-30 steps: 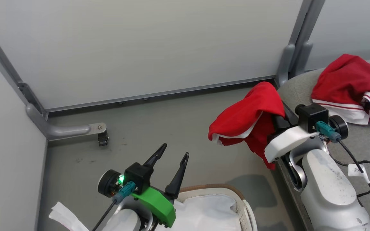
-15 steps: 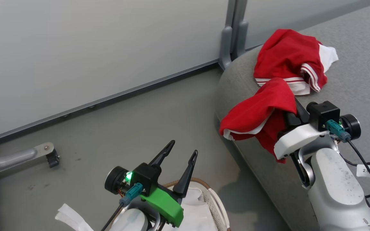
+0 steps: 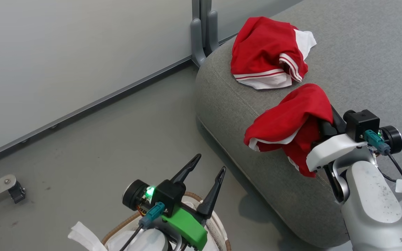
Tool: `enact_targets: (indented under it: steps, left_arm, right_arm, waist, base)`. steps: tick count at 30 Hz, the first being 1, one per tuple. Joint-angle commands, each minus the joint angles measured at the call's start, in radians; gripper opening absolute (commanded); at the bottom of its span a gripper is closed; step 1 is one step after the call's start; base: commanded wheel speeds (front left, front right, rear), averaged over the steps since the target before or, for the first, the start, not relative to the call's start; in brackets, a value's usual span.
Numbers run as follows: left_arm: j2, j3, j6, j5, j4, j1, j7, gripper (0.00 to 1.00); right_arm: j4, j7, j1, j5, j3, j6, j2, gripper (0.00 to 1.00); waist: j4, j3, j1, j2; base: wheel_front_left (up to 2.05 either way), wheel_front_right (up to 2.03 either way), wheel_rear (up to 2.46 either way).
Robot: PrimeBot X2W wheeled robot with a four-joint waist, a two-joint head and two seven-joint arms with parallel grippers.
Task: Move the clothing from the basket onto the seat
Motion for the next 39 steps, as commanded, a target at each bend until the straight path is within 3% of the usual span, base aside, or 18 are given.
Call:
enact_targets:
  steps: [1, 7, 11, 19, 24, 29, 35, 39]
  left_arm:
    - [0.01, -0.002, -0.002, 0.0, -0.006, 0.011, -0.001, 1.0]
    - [0.019, -0.01, -0.002, -0.002, -0.016, -0.002, 0.0, 1.0]
    - [0.029, -0.011, -0.002, -0.01, -0.027, -0.015, 0.0, 1.0]
    - [0.061, -0.011, -0.003, 0.012, -0.052, -0.065, -0.001, 1.0]
    - [0.089, -0.03, -0.003, 0.032, -0.068, -0.115, 0.0, 1.0]
    - [0.105, -0.022, 0.0, 0.046, -0.086, -0.164, 0.0, 1.0]
    - [0.122, -0.023, 0.009, 0.069, -0.111, -0.204, 0.005, 1.0]
    - [0.13, -0.025, 0.017, 0.079, -0.124, -0.215, 0.01, 1.0]
  right_arm:
    - [-0.002, 0.0, -0.001, -0.005, -0.008, -0.001, -0.002, 0.0]
    - [-0.006, 0.0, -0.055, -0.064, -0.047, -0.001, -0.005, 0.0]
    - [-0.008, 0.0, -0.142, -0.107, -0.068, -0.001, -0.047, 0.0]
    - [0.025, 0.004, -0.436, -0.139, -0.173, -0.001, -0.233, 0.0]
    - [0.135, 0.064, -0.63, -0.168, -0.171, -0.001, -0.402, 0.0]
    - [0.244, 0.103, -0.778, -0.155, -0.212, -0.001, -0.512, 0.0]
    - [0.36, 0.091, -0.852, -0.189, -0.293, -0.001, -0.565, 0.0]
    - [0.438, 0.064, -0.848, -0.231, -0.355, -0.001, -0.547, 0.0]
  waist:
    - [0.007, 0.008, 0.0, -0.0001]
    - [0.043, 0.037, 0.0, -0.0001]
    - [0.071, 0.075, 0.0, -0.0001]
    - [0.151, 0.18, 0.0, -0.0001]
    - [0.215, 0.268, 0.0, -0.0001]
    - [0.27, 0.363, 0.0, -0.0001]
    - [0.303, 0.469, 0.0, -0.0001]
    - [0.303, 0.516, 0.0, -0.0001]
  base:
    - [0.0, 0.0, 0.0]
    - [0.0, 0.0, 0.0]
    - [0.0, 0.0, 0.0]
    - [0.0, 0.0, 0.0]
    - [0.0, 0.0, 0.0]
    - [0.0, 0.0, 0.0]
    - [0.0, 0.0, 0.0]
    - [0.0, 0.0, 0.0]
